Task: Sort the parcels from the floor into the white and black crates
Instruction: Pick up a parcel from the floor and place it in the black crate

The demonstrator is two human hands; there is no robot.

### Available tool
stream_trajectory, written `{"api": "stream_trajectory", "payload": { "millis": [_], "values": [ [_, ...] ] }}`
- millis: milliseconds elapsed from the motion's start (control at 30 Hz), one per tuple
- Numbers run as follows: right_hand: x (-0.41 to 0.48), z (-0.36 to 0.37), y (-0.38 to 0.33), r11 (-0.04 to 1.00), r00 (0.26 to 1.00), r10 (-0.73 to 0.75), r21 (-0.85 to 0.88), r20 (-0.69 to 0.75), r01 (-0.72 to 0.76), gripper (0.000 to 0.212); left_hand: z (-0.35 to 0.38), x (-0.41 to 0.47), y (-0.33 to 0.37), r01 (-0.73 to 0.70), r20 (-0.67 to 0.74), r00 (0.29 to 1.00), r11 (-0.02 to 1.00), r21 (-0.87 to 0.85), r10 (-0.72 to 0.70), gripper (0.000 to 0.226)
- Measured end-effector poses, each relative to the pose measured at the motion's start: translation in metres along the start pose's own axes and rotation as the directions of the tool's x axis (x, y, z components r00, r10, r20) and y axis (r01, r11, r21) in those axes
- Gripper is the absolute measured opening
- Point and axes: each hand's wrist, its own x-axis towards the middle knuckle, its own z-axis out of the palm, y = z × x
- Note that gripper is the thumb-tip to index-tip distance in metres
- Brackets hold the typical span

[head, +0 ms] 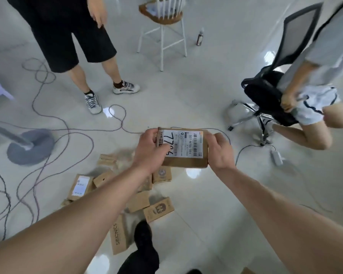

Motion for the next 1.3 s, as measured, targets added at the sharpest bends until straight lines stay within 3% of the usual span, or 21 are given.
{"api": "stream_trajectory", "payload": {
  "millis": [167, 267, 333, 400, 600, 1000, 1133, 1300],
  "values": [
    [-0.041, -0.094, 0.023, 0.999, 0.995, 0.013, 0.045, -0.099, -0.009, 0.055, 0.063, -0.053, 0.043, -0.098, 0.067, 0.993, 0.995, 0.033, 0.096, 0.057],
    [-0.066, -0.152, 0.048, 0.998, 0.986, 0.028, 0.065, -0.167, -0.017, 0.043, 0.103, -0.092, 0.068, -0.18, 0.12, 0.978, 0.982, 0.06, 0.172, 0.063],
    [-0.082, -0.19, 0.066, 0.997, 0.971, 0.039, 0.071, -0.235, -0.023, 0.038, 0.131, -0.117, 0.084, -0.227, 0.184, 0.96, 0.972, 0.062, 0.213, 0.053],
    [-0.1, -0.228, 0.082, 0.998, 0.951, 0.047, 0.065, -0.305, -0.028, 0.038, 0.159, -0.142, 0.102, -0.273, 0.254, 0.934, 0.961, 0.047, 0.253, 0.033],
    [-0.159, -0.322, 0.129, 0.982, 0.838, 0.17, 0.16, -0.519, -0.099, 0.04, 0.241, -0.204, 0.144, -0.389, 0.463, 0.82, 0.921, 0.019, 0.337, 0.033],
    [-0.291, -0.396, 0.21, 0.906, 0.487, 0.421, 0.327, -0.765, -0.269, 0.053, 0.353, -0.303, 0.161, -0.536, 0.819, 0.457, 0.842, -0.058, 0.347, 0.029],
    [-0.34, -0.403, 0.234, 0.873, 0.38, 0.471, 0.36, -0.796, -0.329, 0.054, 0.379, -0.335, 0.151, -0.569, 0.892, 0.321, 0.818, -0.088, 0.319, 0.062],
    [-0.396, -0.413, 0.265, 0.812, 0.245, 0.562, 0.471, -0.79, -0.344, 0.067, 0.415, -0.385, 0.132, -0.594, 0.951, 0.158, 0.795, -0.125, 0.268, 0.028]
  ]
}}
